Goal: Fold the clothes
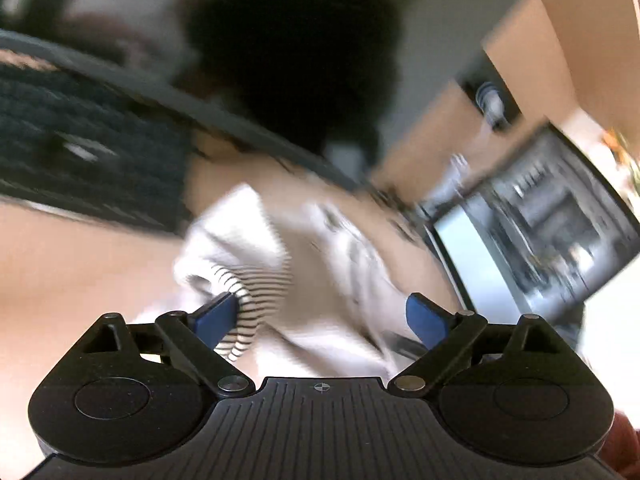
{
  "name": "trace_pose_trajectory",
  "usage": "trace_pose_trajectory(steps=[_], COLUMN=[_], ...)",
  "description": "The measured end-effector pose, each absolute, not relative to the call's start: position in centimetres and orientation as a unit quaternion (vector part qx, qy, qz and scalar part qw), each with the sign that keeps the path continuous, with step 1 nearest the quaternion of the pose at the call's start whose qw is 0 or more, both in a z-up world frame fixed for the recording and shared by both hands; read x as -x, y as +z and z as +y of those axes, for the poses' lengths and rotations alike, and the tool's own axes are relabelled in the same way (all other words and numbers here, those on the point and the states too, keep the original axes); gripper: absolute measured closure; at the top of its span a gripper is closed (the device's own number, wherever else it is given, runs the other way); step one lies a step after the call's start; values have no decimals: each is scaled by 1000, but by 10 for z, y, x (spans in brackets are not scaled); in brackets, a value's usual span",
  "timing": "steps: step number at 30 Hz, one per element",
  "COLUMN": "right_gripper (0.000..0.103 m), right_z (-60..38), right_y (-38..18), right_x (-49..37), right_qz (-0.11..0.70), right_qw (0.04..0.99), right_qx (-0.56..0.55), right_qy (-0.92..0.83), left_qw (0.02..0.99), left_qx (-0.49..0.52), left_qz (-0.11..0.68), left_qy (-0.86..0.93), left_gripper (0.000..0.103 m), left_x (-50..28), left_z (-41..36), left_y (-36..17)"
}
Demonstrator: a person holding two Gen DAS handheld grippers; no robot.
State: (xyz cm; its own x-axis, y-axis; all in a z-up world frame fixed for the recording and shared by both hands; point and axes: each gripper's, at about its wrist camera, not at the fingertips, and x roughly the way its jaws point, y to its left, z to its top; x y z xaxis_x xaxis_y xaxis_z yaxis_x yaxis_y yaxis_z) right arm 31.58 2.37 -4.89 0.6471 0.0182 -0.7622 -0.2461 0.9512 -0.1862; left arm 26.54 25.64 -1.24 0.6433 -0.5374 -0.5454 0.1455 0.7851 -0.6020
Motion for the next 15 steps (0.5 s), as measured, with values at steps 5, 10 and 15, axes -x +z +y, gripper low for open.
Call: trace_pose_trajectory(steps=[5, 10, 15], right_gripper=[67, 91, 99], right_z=[42, -16, -87], right_y=[-78, -42, -7], right_x=[-306, -332, -414], right_qz=[370, 292, 263], right_qw=[824, 760, 774], right_qx=[403, 569, 574], right_qy=[151, 118, -48], left_qw=[833, 842, 889], left_qx=[290, 282, 268], left_qz=[416, 391, 357], left_qy=[-223, -241, -97], left_gripper=[13, 13, 13], left_x=[-281, -283, -284], left_z=[208, 184, 216], left_y=[-47, -44, -33])
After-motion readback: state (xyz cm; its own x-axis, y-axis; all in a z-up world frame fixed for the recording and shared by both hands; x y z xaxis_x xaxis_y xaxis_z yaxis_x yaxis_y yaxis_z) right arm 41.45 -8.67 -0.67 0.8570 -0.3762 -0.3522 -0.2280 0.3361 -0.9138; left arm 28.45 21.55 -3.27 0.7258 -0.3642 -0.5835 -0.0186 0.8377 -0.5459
